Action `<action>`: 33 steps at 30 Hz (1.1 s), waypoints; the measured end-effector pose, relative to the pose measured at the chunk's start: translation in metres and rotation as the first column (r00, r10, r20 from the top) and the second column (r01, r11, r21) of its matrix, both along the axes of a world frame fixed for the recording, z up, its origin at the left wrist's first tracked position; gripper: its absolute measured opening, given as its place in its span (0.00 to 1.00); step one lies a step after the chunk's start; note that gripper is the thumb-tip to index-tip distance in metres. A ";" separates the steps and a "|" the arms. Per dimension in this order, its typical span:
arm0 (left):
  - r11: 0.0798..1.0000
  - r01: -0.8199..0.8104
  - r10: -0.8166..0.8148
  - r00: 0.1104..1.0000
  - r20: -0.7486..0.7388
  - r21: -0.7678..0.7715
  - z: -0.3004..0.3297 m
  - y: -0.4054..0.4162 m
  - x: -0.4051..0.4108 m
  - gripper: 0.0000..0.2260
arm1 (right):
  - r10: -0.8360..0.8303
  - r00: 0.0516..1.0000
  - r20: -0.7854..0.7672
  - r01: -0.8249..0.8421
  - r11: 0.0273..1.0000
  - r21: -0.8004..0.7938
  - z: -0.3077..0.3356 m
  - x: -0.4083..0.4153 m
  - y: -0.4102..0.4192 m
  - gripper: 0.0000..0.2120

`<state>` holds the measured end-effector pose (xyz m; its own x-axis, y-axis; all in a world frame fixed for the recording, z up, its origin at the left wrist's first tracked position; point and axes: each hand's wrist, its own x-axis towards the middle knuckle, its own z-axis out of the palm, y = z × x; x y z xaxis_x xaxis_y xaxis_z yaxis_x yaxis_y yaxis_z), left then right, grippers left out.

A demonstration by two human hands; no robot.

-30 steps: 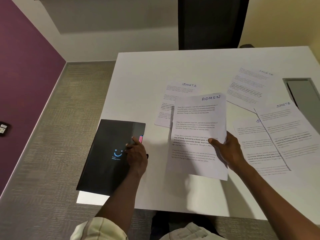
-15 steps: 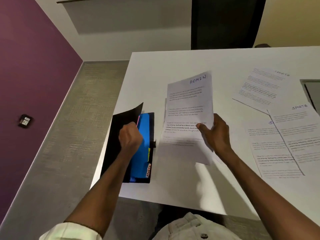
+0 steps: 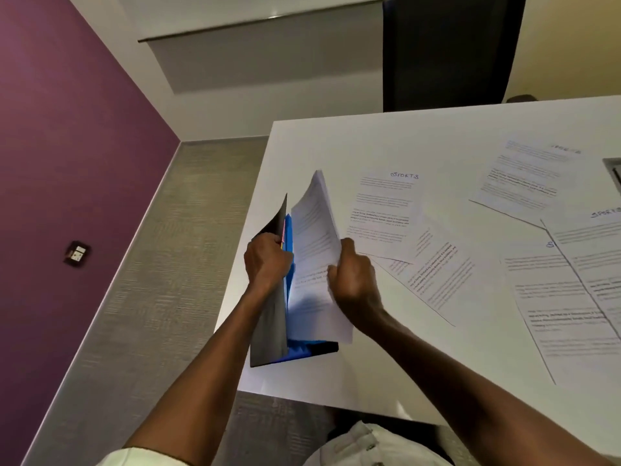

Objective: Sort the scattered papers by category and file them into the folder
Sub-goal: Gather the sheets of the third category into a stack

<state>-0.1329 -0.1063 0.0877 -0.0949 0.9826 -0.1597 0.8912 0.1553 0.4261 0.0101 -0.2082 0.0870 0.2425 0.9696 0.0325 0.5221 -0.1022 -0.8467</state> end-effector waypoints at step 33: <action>0.986 -0.003 -0.014 0.995 -0.100 -0.167 -0.017 -0.001 0.023 0.20 | 0.303 0.953 0.025 -0.248 0.821 -0.514 -0.044 -0.032 0.033 0.17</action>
<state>-0.1095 -0.1071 0.0710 -0.1131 0.9435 -0.3114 0.9293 0.2113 0.3029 -0.0219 -0.1751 0.0430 -0.0147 0.8854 -0.4647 0.6716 -0.3356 -0.6606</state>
